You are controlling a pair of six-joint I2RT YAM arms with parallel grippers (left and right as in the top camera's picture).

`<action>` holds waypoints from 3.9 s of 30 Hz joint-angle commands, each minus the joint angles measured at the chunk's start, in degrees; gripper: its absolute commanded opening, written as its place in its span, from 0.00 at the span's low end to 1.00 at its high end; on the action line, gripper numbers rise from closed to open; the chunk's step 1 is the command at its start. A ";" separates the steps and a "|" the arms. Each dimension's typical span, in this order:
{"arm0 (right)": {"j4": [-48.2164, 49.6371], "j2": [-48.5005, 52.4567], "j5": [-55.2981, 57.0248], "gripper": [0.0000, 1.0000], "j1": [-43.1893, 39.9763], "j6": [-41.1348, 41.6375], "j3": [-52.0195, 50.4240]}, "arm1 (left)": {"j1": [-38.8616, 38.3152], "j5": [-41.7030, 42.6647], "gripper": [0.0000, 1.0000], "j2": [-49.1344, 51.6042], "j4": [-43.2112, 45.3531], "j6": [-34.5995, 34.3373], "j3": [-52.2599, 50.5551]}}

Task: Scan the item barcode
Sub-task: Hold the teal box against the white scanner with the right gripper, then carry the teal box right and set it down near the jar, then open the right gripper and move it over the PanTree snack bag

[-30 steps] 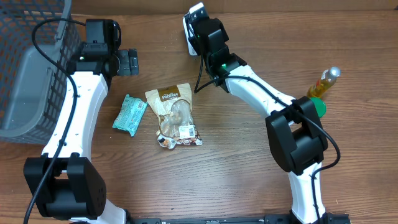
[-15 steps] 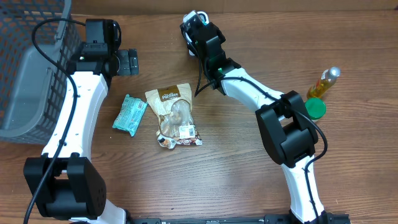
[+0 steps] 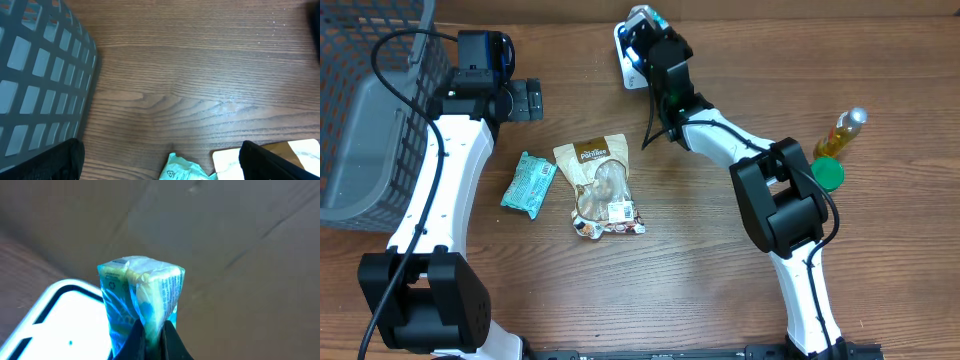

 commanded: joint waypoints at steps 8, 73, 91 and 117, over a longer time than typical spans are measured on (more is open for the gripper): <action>-5.86 0.31 -4.04 0.11 0.00 4.28 1.11 | -0.13 -0.15 1.00 -1.03 0.20 1.27 1.16; -80.48 -18.75 -7.10 0.25 -20.28 51.54 -8.52 | -0.13 -0.15 1.00 -1.03 0.17 1.25 1.16; -77.46 -18.75 -44.28 0.40 -12.44 51.56 -8.52 | -0.13 -0.15 1.00 -1.03 0.17 1.27 1.16; -59.12 -17.75 -43.28 1.00 12.90 51.56 -8.52 | -0.13 -0.15 1.00 -1.03 0.20 1.27 1.16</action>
